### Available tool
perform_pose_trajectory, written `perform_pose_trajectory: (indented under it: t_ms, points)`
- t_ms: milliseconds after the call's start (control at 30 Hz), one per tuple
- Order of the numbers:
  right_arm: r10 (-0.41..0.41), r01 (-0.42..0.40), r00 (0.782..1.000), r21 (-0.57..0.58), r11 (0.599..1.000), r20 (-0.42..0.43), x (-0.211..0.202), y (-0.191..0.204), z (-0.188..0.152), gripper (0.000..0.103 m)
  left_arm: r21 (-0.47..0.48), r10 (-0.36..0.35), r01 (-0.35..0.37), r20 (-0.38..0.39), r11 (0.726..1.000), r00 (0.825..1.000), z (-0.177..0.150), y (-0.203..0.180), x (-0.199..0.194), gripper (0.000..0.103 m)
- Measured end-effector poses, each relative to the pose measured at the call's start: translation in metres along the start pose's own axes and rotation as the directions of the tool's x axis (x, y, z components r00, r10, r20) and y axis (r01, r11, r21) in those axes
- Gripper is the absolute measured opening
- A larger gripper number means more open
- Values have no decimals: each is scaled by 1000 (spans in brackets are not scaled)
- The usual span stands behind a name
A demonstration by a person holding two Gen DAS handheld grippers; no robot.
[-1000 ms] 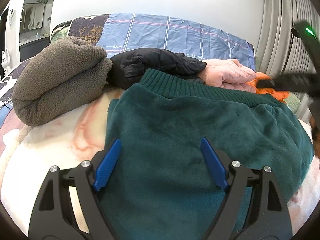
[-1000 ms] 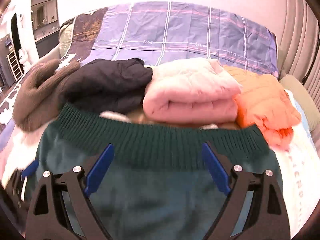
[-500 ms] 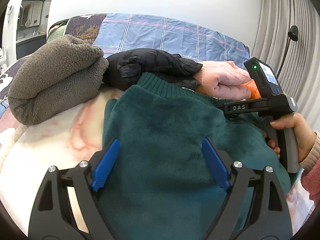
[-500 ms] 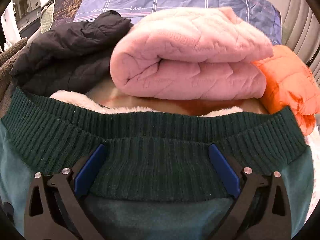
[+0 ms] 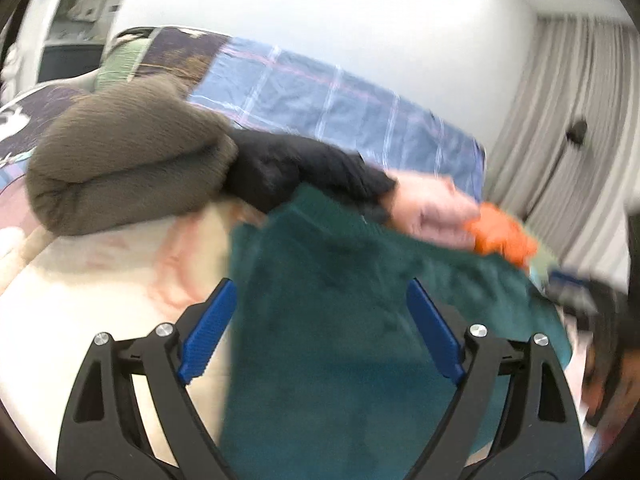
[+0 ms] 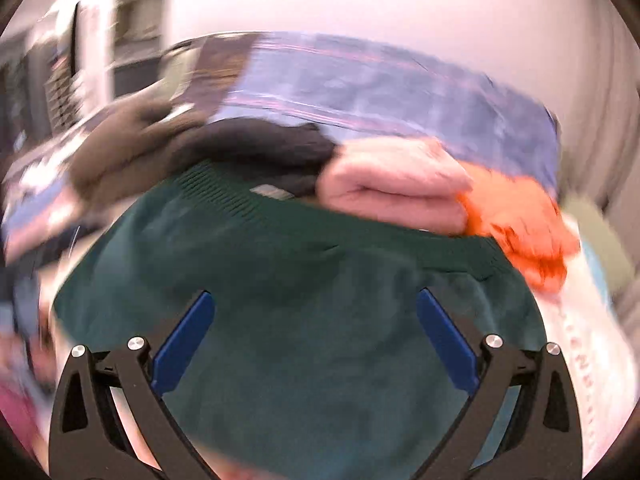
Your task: Fold large clothes
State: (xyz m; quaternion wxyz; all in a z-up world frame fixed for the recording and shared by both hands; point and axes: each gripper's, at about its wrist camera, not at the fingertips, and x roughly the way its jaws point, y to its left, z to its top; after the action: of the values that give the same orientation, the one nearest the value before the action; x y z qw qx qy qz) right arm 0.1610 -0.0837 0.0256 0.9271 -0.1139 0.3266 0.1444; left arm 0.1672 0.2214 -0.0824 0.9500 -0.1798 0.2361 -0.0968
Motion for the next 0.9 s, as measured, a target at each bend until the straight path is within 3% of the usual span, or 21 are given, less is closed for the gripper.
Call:
perform_pose_trajectory:
  t_ms: [100, 167, 267, 333, 367, 467, 533, 633, 733, 900]
  points:
    - [44, -40, 999, -207, 978, 13, -15, 56, -24, 102, -52, 38, -38, -7, 998, 999, 3, 20, -2, 88]
    - [71, -54, 997, -386, 921, 28, -26, 101, -44, 102, -122, 44, -51, -58, 991, 997, 2, 37, 7, 88]
    - [83, -9, 992, -586, 810, 99, -39, 150, -65, 102, -317, -54, 13, -120, 948, 991, 2, 67, 19, 86]
    - [94, 2, 989, -640, 768, 116, -40, 165, -72, 102, -415, -159, 81, -159, 906, 974, 7, 78, 29, 86]
    - [101, -3, 988, -650, 760, 114, -39, 170, -71, 102, -421, -197, 101, -191, 901, 962, 12, 79, 35, 86]
    - [133, -42, 987, -648, 760, 91, -30, 179, -64, 102, -324, -200, 100, -293, 941, 935, 30, 73, 49, 86]
    - [139, -54, 987, -655, 754, 79, -25, 189, -63, 101, -262, -215, 115, -397, 958, 892, 35, 70, 67, 86]
    - [150, -87, 988, -669, 738, 37, -11, 205, -60, 101, -215, -201, 109, -474, 971, 857, 32, 69, 91, 86]
    - [143, -102, 990, -674, 732, 4, 6, 217, -55, 101, -259, -283, 177, -463, 950, 840, 26, 72, 109, 87]
    - [139, -116, 990, -628, 770, -13, 32, 231, -40, 94, -317, -384, 261, -434, 912, 815, 26, 87, 131, 87]
